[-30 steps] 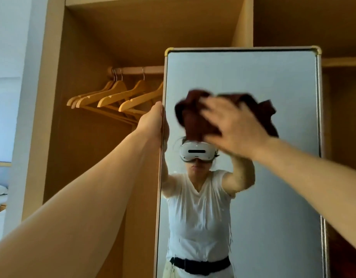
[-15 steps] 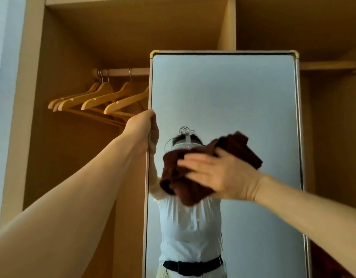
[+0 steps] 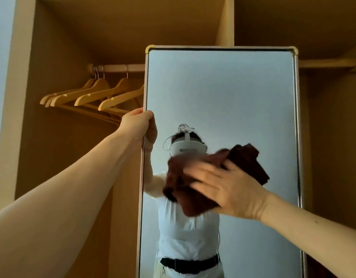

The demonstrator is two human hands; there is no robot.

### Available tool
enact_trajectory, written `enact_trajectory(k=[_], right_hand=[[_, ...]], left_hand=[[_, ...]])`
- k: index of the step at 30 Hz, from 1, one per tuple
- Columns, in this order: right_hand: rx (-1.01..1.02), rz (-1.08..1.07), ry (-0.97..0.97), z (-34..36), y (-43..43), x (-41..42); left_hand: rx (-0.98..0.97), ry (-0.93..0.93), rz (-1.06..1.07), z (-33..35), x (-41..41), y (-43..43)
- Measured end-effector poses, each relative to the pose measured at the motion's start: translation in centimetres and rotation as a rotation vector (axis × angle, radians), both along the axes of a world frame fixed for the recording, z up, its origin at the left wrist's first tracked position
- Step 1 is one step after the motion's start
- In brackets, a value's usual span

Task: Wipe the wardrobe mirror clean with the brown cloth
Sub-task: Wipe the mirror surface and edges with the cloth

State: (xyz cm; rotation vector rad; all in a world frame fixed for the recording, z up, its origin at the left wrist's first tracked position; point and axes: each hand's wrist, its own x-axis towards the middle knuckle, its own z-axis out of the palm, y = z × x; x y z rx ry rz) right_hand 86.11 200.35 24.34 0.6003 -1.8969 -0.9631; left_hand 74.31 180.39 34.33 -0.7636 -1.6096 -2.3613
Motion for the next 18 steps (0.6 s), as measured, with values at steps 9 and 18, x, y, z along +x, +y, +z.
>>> enact_trajectory(k=[9,18], right_hand=[[-0.196,-0.113,0.033,8.3,2.8,2.8],[-0.530,0.085,0.080,9.3,4.8,4.6]], left_hand=[[-0.626,1.062,0.465,-2.1,7.5,3.4],[-0.768,1.343,0.767,-1.0,6.5,8.9]])
